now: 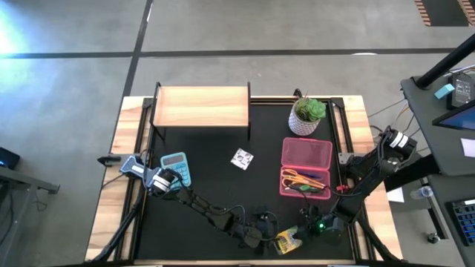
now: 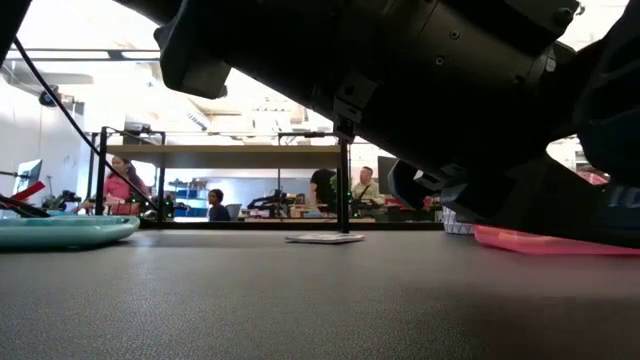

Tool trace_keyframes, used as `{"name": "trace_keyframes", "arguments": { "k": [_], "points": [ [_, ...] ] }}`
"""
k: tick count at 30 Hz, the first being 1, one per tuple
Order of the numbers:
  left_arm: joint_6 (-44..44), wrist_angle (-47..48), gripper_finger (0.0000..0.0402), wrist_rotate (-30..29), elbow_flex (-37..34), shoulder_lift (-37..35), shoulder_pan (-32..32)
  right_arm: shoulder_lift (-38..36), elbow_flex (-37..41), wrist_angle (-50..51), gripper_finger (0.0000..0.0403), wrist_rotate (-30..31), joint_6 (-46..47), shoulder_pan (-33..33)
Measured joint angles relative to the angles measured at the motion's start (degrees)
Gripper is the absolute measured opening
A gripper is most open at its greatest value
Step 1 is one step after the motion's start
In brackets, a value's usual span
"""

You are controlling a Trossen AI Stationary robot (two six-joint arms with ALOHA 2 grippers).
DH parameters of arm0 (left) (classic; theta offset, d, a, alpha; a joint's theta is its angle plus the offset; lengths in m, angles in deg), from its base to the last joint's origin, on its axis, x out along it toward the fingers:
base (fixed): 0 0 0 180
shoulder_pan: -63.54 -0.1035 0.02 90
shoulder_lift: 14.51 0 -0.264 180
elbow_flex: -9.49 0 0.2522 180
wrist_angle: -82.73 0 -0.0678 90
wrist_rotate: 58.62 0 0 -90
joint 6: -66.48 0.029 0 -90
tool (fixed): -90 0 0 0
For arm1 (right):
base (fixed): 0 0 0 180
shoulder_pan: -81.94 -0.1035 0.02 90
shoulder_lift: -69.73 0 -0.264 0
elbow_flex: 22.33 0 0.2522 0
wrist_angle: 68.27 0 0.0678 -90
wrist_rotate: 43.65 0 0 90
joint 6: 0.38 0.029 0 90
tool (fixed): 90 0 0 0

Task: Pack school essentials
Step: Put the box of crayons into the pink case

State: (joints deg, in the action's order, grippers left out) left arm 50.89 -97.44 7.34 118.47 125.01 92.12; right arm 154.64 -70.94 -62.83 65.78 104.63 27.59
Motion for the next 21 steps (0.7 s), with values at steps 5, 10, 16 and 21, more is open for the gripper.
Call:
{"name": "trace_keyframes", "arguments": {
  "k": [5,10,16,21],
  "points": [
    [-0.1,0.0,0.0251,0.0,0.0,0.0,0.0,0.0,0.0,-0.1,0.0135,-0.4,0.4,0.0],
    [-0.1,-0.1,0.0251,0.0,-0.1,-0.8,0.0,-0.1,0.0,-0.5,0.0106,-0.4,0.4,0.0],
    [4.7,1.6,0.0251,0.0,-0.4,-3.9,-0.1,-0.2,-0.1,-1.2,0.0096,-0.1,0.1,0.0],
    [9.0,4.3,0.0251,-0.5,-0.3,-8.0,-0.1,-1.3,-0.1,-1.1,0.0095,-0.4,-1.2,0.0]
  ]
}}
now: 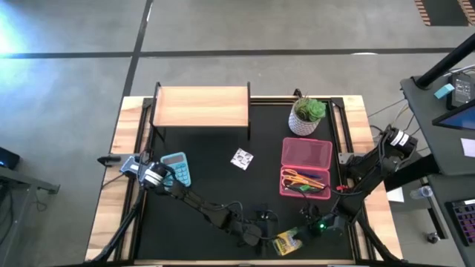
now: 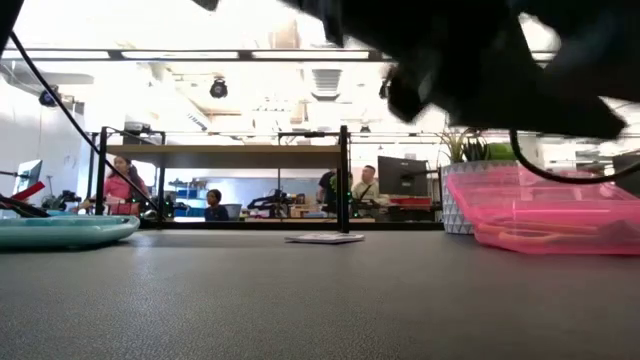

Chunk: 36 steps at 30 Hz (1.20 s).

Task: Pack school essentials
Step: Put the box of crayons into the pink case

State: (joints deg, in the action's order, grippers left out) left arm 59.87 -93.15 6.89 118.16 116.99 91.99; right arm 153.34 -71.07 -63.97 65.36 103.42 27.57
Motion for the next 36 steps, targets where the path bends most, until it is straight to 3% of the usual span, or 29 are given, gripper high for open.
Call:
{"name": "trace_keyframes", "arguments": {
  "k": [13,24,30,36],
  "points": [
    [-1.2,9.0,0.0251,-4.6,0.1,-8.7,0.0,-9.4,0.0,12.6,0.0095,0.9,-2.9,0.0],
    [-3.5,16.9,0.0251,-8.9,-0.3,-16.9,-0.3,-27.6,0.0,35.4,0.0095,10.0,-2.9,1.7],
    [0.1,16.7,0.0251,-10.7,-2.3,-21.6,-2.2,-36.3,0.0,44.7,0.0095,16.9,-1.8,3.8],
    [4.2,17.7,0.0251,-10.8,-3.1,-24.1,-5.3,-39.6,0.0,54.9,0.0095,17.0,4.2,6.6]
  ]
}}
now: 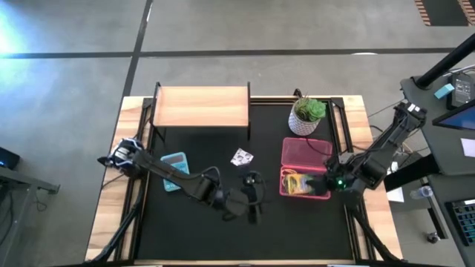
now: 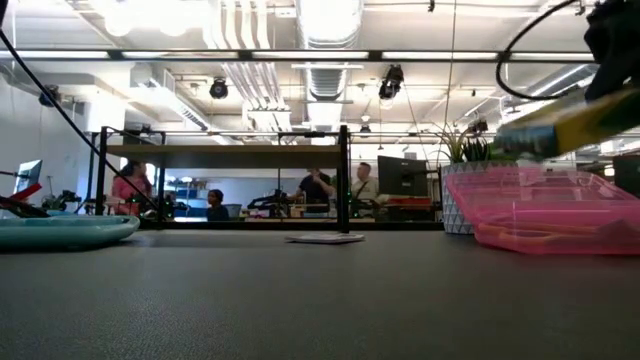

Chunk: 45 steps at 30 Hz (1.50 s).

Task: Pack school essentials
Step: Put the box of crayons into the pink case

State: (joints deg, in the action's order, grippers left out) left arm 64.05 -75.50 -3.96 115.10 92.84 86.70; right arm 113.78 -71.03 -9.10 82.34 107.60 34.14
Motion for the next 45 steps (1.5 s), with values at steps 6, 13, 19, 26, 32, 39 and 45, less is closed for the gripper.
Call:
{"name": "trace_keyframes", "arguments": {
  "k": [6,13,19,26,32,39,45],
  "points": [
    [-0.1,3.7,0.0251,0.0,0.0,-0.5,-3.3,-0.7,0.0,5.7,0.0095,0.0,5.0,0.6],
    [-0.1,8.5,0.0251,0.1,0.0,-0.5,-5.8,0.6,1.3,5.5,0.0095,-0.2,6.6,0.6],
    [-0.1,9.3,0.0251,0.3,0.0,-0.5,-6.7,1.3,3.2,5.2,0.0095,-0.4,8.5,0.6],
    [-0.1,9.2,0.0251,0.5,0.0,-0.5,-7.1,1.9,3.3,5.1,0.0095,0.0,7.8,0.6],
    [-0.1,9.2,0.0251,0.5,0.0,-0.5,-7.2,4.4,3.8,4.4,0.0095,0.0,8.4,0.6],
    [-0.1,9.2,0.0251,0.6,0.0,-0.5,-7.4,9.1,4.9,-1.8,0.0095,0.1,7.8,1.4],
    [0.1,9.2,0.0251,0.6,0.0,-0.5,-7.5,12.4,5.6,-2.6,0.0095,0.5,8.4,3.0]
  ]
}}
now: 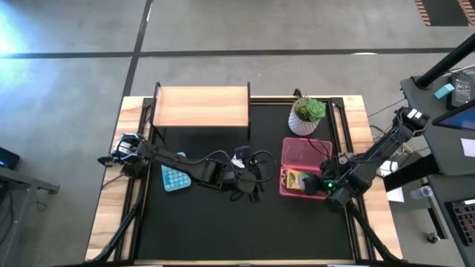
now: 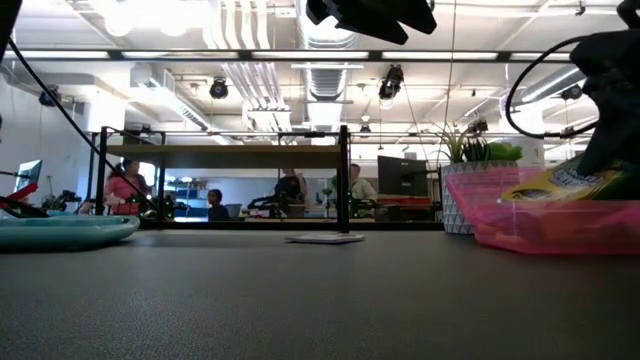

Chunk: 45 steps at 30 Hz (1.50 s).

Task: Pack school essentials
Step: Put the box of crayons into the pink case

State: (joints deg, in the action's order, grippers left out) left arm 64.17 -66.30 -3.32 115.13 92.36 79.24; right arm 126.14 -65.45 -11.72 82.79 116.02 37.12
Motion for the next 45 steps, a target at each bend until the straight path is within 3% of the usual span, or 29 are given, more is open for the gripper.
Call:
{"name": "trace_keyframes", "arguments": {
  "k": [8,24,37,45],
  "points": [
    [0.2,0.2,0.0251,0.0,0.0,0.0,0.0,1.0,0.0,0.1,0.0108,-0.2,0.1,0.7],
    [0.2,0.2,0.0251,0.0,0.0,0.0,-0.1,-1.0,-2.8,4.2,0.0253,-1.0,-0.5,1.1],
    [0.1,1.9,0.0251,0.0,0.0,0.0,-0.3,3.7,-5.4,2.1,0.026,-8.2,-9.4,8.9],
    [0.0,2.4,0.0251,0.0,0.0,0.0,-0.3,6.2,-9.2,1.3,0.026,-8.8,-16.4,11.6]
  ]
}}
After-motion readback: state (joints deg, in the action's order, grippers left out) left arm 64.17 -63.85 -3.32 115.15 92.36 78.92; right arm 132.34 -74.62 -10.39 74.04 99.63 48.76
